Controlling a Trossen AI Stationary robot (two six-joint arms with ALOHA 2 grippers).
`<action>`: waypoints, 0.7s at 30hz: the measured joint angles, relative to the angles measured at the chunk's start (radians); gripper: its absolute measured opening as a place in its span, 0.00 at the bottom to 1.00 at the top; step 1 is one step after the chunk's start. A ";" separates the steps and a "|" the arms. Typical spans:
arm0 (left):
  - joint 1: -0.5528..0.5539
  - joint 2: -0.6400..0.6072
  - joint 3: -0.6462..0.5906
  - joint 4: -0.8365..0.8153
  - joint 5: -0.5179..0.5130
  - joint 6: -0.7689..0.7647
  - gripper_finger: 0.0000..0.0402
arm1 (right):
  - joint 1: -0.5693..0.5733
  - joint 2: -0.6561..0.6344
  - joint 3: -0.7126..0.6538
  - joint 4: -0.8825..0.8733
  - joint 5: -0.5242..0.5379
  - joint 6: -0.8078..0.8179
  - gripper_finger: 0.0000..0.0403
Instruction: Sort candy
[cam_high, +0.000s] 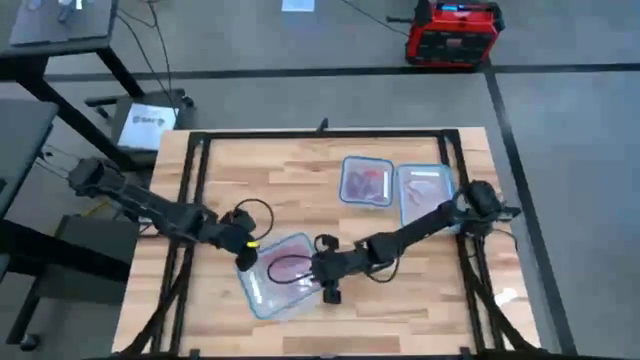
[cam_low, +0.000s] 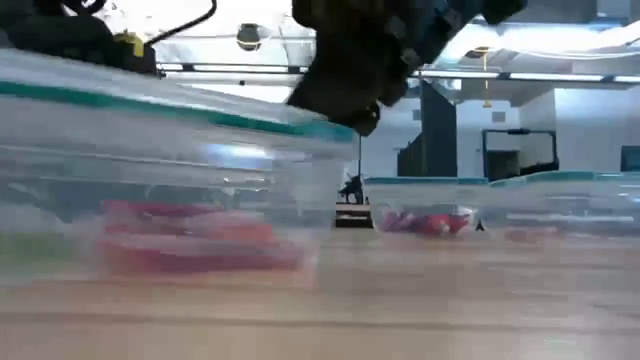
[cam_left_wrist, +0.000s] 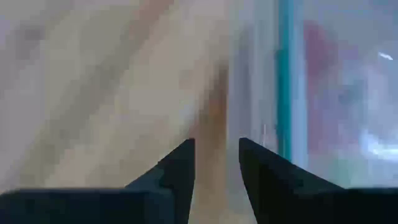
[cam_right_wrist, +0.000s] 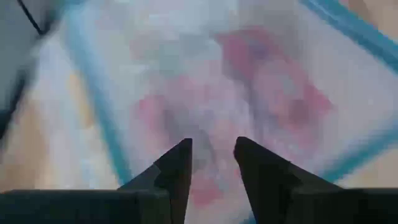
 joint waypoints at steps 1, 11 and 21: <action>-0.004 0.019 -0.002 0.035 0.012 -0.002 0.27 | -0.010 -0.016 -0.001 -0.048 0.000 -0.018 0.30; -0.015 0.292 0.137 0.310 0.110 0.098 0.27 | -0.102 -0.196 -0.007 -0.180 0.012 -0.060 0.30; -0.028 0.431 0.215 0.348 -0.012 0.257 0.27 | 0.056 -0.152 -0.233 0.187 0.000 -0.018 0.30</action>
